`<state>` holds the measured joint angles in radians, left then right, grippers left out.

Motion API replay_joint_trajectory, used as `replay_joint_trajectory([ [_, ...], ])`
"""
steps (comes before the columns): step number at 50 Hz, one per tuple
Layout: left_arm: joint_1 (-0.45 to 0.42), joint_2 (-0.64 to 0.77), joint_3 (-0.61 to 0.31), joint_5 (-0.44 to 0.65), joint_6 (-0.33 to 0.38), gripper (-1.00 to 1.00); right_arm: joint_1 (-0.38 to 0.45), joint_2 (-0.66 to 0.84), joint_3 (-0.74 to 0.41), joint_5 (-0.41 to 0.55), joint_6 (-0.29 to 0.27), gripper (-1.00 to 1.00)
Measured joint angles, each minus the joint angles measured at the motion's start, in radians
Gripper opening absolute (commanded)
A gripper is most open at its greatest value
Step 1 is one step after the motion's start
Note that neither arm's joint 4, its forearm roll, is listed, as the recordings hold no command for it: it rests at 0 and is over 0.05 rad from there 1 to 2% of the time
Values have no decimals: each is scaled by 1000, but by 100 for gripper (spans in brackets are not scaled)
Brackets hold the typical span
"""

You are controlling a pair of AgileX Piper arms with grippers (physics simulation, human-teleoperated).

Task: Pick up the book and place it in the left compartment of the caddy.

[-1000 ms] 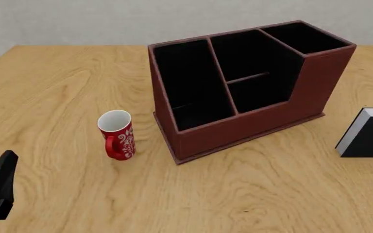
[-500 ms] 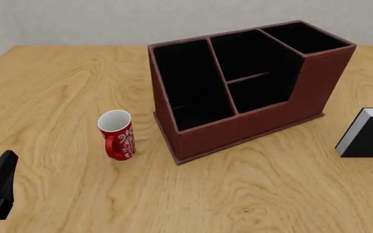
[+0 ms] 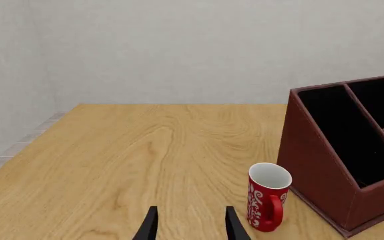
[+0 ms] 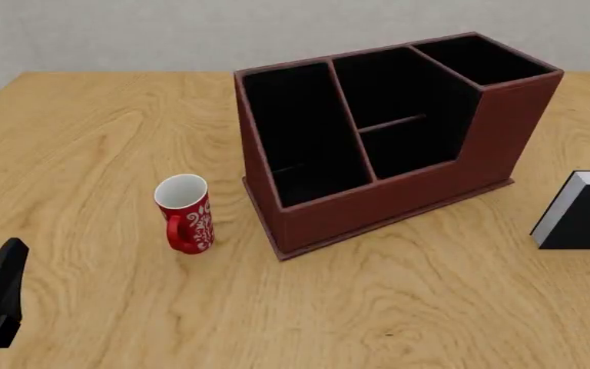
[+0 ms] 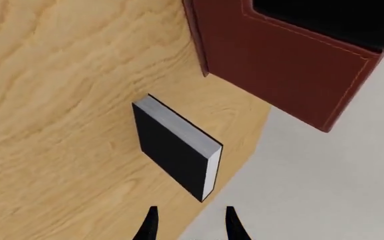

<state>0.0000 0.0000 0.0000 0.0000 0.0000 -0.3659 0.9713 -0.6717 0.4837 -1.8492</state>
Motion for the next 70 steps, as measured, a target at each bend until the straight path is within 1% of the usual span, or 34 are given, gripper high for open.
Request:
replay_joint_trajectory([
  [9,0,0,0,0,0,100,-29,66,-4,-57,-49,100],
  [23,0,0,0,0,0,100,-54,139,-42,-99,-86,100],
  [39,0,0,0,0,0,100,-62,204,-110,-112,-94,100],
  [70,0,0,0,0,0,100,-42,325,-114,-188,-103,100],
])
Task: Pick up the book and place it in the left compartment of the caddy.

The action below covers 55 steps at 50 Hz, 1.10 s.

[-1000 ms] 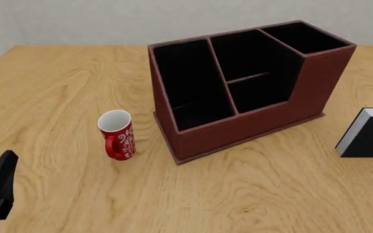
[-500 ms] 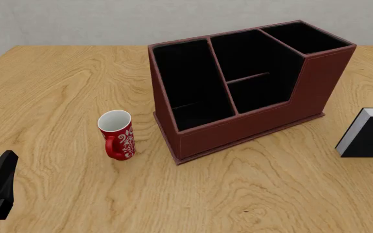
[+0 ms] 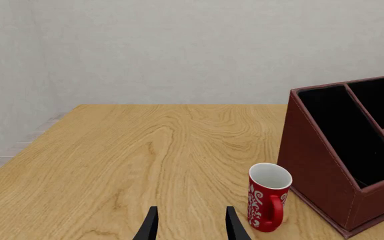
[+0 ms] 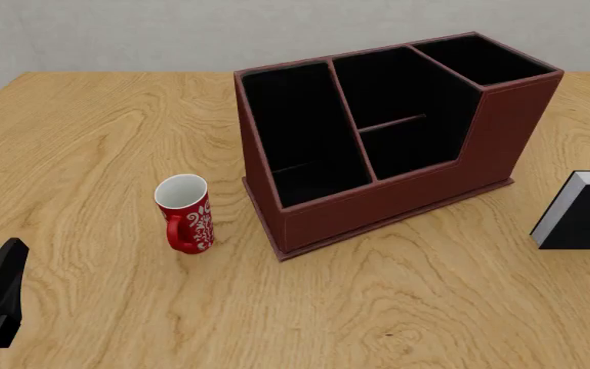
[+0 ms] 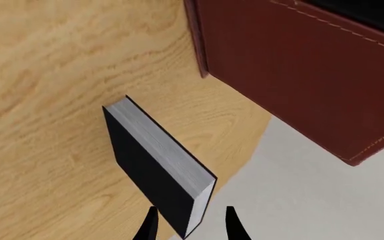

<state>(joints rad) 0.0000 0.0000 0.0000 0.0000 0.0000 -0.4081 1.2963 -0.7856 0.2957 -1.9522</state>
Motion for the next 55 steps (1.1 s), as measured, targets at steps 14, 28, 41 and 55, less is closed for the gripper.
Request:
replay_joint_trajectory([
  [14,0,0,0,0,0,100,-9,41,6,-27,-7,100],
  [28,0,0,0,0,0,100,-6,85,11,-53,-2,100],
  [41,0,0,0,0,0,100,-3,107,18,-72,-1,100],
  [55,0,0,0,0,0,100,4,96,32,-74,-4,-100],
])
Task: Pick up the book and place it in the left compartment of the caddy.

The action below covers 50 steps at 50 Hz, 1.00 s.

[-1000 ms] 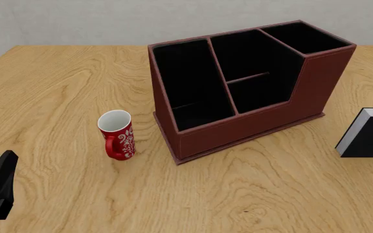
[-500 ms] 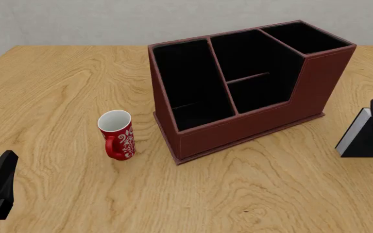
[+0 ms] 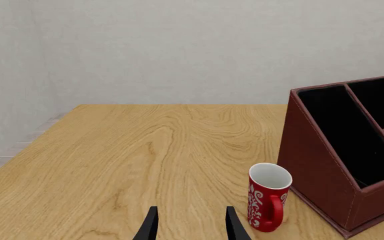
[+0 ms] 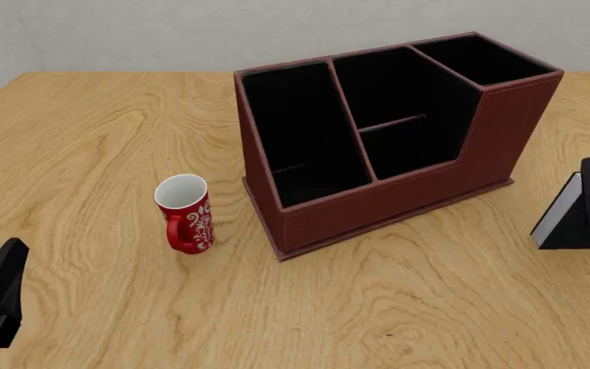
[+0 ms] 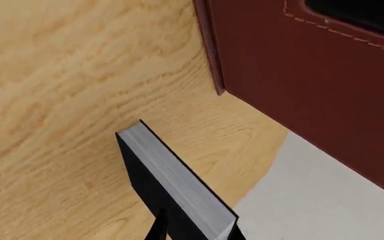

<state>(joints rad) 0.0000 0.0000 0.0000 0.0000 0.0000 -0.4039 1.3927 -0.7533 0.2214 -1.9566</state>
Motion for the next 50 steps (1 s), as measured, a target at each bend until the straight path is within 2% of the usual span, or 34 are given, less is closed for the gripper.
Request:
replay_joint_trajectory([
  [26,0,0,0,0,0,100,31,-101,55,15,-4,-100],
  [40,0,0,0,0,0,100,31,-175,90,109,24,-100],
  [50,0,0,0,0,0,100,23,-249,99,183,23,-100],
])
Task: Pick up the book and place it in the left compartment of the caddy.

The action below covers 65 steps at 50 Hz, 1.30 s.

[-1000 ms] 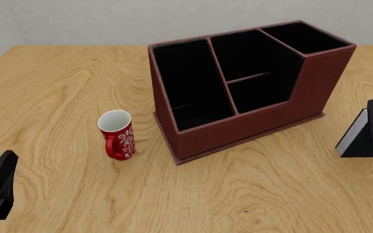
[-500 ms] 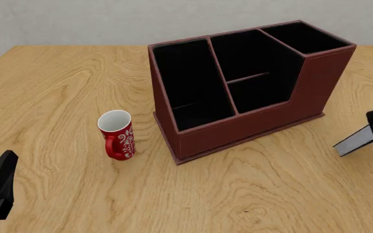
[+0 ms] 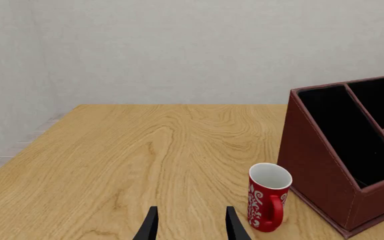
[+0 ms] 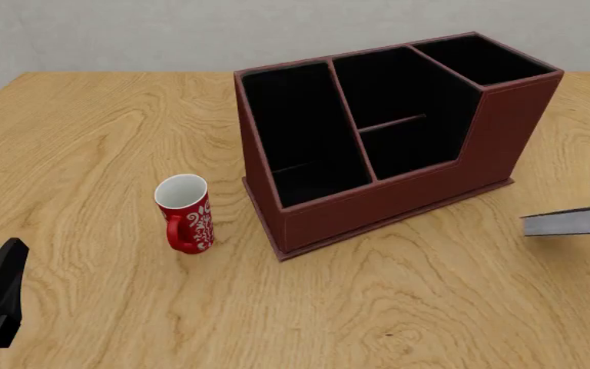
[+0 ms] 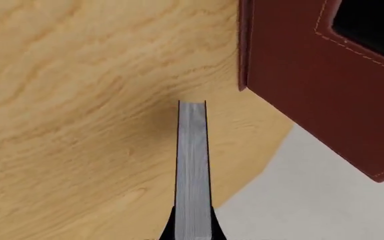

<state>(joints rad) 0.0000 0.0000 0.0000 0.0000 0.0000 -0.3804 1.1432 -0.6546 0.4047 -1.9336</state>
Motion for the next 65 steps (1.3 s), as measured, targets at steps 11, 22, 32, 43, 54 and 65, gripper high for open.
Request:
replay_joint_trajectory([
  [11,0,0,0,0,0,100,-21,-88,-4,83,-1,-100],
  [22,0,0,0,0,0,100,2,-193,-31,226,71,-100],
  [32,0,0,0,0,0,100,66,-287,-99,409,208,-100],
  [43,0,0,0,0,0,100,144,-350,-197,565,388,-100],
  [54,0,0,0,0,0,100,180,-411,-280,725,510,-100],
  [65,0,0,0,0,0,100,301,-423,-315,791,702,-100],
])
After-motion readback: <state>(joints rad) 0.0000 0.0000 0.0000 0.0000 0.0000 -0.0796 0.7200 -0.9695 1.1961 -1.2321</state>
